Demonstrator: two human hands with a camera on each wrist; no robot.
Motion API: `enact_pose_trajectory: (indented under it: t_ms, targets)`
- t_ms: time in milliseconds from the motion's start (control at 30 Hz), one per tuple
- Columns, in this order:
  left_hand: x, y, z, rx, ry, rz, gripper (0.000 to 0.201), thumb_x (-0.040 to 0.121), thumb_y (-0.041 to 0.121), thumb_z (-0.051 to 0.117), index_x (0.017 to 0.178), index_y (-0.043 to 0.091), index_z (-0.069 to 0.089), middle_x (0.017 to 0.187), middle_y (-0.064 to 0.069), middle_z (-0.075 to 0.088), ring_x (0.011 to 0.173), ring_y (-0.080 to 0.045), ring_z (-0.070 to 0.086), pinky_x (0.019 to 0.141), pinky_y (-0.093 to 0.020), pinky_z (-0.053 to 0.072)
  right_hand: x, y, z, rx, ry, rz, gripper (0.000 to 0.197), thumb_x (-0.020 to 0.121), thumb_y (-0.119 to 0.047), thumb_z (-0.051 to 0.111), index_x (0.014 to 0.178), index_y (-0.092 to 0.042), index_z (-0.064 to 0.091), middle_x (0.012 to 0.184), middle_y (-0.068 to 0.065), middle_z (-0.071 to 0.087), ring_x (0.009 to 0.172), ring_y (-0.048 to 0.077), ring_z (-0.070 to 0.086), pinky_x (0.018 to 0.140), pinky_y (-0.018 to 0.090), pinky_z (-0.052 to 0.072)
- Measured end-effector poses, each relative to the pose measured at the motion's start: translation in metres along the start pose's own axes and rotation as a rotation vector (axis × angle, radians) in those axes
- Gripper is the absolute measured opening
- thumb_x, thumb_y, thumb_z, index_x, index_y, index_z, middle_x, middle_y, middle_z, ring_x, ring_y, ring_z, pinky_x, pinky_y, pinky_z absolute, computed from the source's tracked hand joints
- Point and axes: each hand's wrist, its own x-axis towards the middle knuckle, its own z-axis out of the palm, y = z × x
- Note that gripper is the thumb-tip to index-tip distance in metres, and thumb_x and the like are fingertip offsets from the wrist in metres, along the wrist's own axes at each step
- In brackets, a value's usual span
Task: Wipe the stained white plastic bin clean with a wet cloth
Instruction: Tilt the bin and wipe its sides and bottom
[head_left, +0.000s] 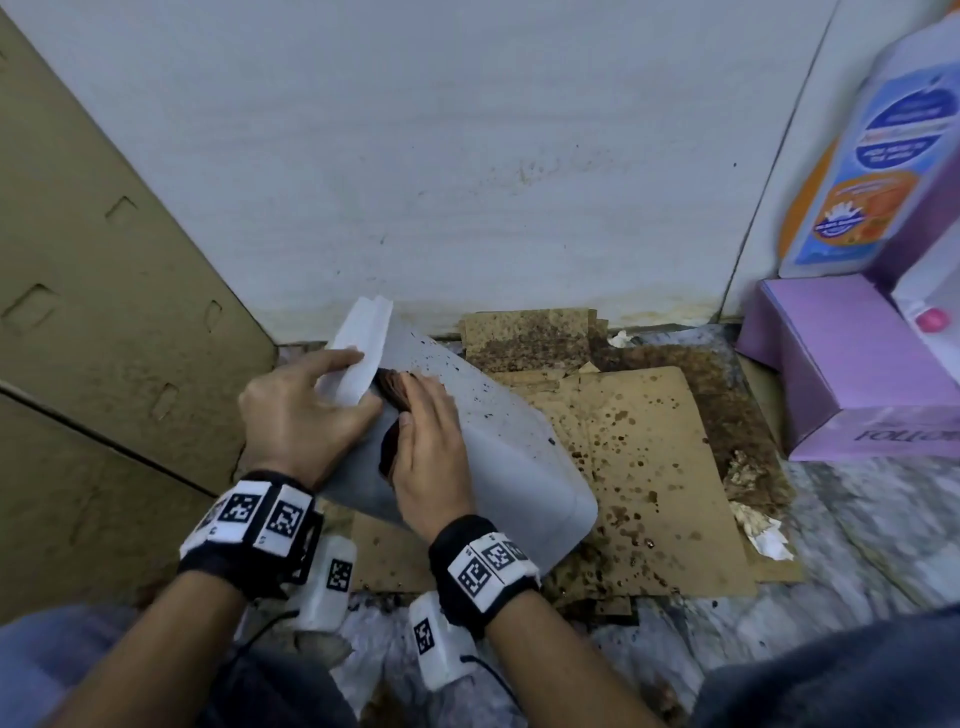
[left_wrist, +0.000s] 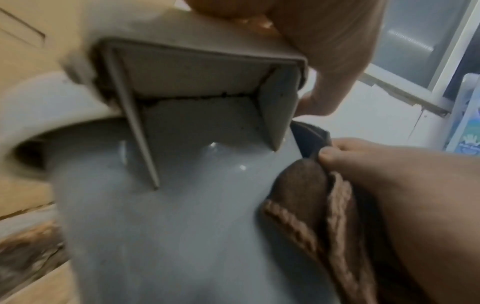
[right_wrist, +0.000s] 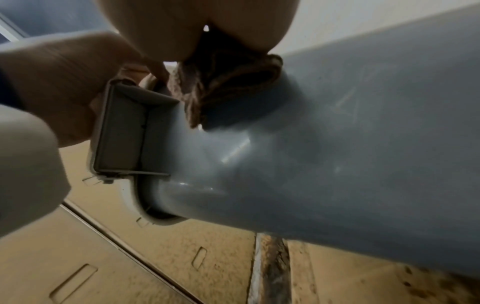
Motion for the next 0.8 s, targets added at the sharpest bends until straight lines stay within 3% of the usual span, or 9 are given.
enact_pose_trajectory:
  t_ms: [100,267,400,533,633,800]
  targets:
    - [-0.018,-0.011,0.021,-0.024,-0.030,0.051,0.041,0.065,0.033,0.074,0.102,0.016,0.078,0.104,-0.006,0.076,0.088,-0.024,0.074,0.081,-0.031,0.054,-0.012,0.015,0.003,-0.020,-0.026,0.051,0.045,0.102,-0.016,0.028,0.146,-0.011,0.035,0.154,0.004,0.031,0.145,0.014,0.019,0.119,0.039,0.018]
    - [-0.031,-0.018,0.027,-0.068,-0.071,0.082,0.040,0.064,0.029,0.073,0.101,0.014,0.077,0.105,-0.006,0.076,0.089,-0.008,0.064,0.082,-0.011,0.042,-0.022,0.024,0.008,-0.022,-0.031,0.048,0.045,0.102,-0.018,0.027,0.146,-0.013,0.035,0.153,0.003,0.033,0.144,0.011,0.019,0.119,0.040,0.017]
    - [-0.026,-0.020,0.024,-0.072,-0.089,-0.027,0.047,0.063,0.038,0.073,0.107,0.023,0.075,0.106,-0.003,0.075,0.095,-0.022,0.070,0.078,-0.025,0.049,-0.017,0.021,0.012,0.077,0.002,0.074,0.039,0.100,-0.019,0.032,0.138,-0.011,0.041,0.146,0.008,0.042,0.140,0.022,0.031,0.114,0.044,0.029]
    - [-0.013,-0.022,0.026,-0.202,-0.111,-0.280,0.057,0.068,0.048,0.075,0.123,0.033,0.067,0.114,-0.001,0.072,0.103,-0.017,0.066,0.090,-0.035,0.053,-0.009,0.023,0.011,0.062,0.012,0.068,0.038,0.099,-0.020,0.035,0.133,-0.009,0.046,0.142,0.010,0.047,0.133,0.025,0.040,0.109,0.043,0.036]
    - [0.000,-0.025,0.033,-0.323,-0.163,-0.432,0.059,0.072,0.045,0.079,0.127,0.029,0.066,0.120,0.001,0.070,0.107,-0.014,0.064,0.097,-0.039,0.053,-0.006,0.026,0.007,0.056,0.010,0.080,0.037,0.100,-0.019,0.038,0.135,-0.011,0.044,0.142,0.009,0.046,0.132,0.024,0.041,0.109,0.041,0.036]
    - [0.012,-0.026,0.037,-0.264,-0.330,-0.415,0.064,0.075,0.051,0.074,0.132,0.025,0.063,0.130,-0.005,0.065,0.114,-0.019,0.062,0.101,-0.040,0.049,-0.006,0.028,0.003,0.033,0.018,0.099,0.039,0.101,-0.021,0.036,0.138,-0.011,0.044,0.145,0.008,0.044,0.136,0.021,0.037,0.114,0.033,0.030]
